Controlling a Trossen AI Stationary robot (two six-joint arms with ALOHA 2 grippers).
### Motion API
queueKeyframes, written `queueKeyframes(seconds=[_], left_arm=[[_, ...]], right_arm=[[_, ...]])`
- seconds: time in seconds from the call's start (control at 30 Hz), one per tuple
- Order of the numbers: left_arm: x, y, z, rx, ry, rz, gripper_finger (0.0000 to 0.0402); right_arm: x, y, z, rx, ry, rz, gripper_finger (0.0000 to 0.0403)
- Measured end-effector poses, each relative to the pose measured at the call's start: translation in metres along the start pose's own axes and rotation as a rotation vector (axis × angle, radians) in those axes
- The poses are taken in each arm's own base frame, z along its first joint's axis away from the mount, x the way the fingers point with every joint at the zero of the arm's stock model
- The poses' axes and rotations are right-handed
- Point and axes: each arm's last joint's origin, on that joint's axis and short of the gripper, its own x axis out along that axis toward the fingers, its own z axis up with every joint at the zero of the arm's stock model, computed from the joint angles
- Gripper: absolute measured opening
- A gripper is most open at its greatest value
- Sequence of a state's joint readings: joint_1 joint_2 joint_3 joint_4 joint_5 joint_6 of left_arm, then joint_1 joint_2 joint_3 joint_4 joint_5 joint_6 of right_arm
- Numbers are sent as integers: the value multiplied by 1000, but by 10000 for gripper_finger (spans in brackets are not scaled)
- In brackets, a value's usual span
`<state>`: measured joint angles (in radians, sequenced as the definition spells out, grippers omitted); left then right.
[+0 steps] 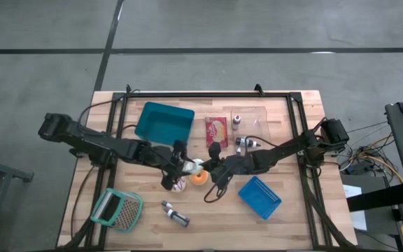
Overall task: Pick & Place Food Item
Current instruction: Put the white doughnut into the blue bin
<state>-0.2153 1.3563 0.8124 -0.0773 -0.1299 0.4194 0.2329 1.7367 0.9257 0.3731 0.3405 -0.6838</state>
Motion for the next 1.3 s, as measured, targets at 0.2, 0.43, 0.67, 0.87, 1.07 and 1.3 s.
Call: queueKeyframes(seconds=[0.2,0.43,0.67,0.87,1.07,1.3], left_arm=[[-21,6,7,-5,-61,28,229],[-45,5,-4,-46,-113,50,229],[-52,-4,-27,-94,-157,67,229],[-52,-11,-42,-116,-205,85,229],[-50,-14,-47,-120,-231,95,229],[-50,-13,-46,-124,-239,97,229]], right_arm=[[0,0,0,3,4,-1,8],[-4,7,2,-29,87,-69,8],[-15,29,10,-64,165,-87,8],[-37,48,19,-69,251,-122,8],[-72,56,25,-46,334,-173,8],[-118,64,24,62,394,-150,8]])
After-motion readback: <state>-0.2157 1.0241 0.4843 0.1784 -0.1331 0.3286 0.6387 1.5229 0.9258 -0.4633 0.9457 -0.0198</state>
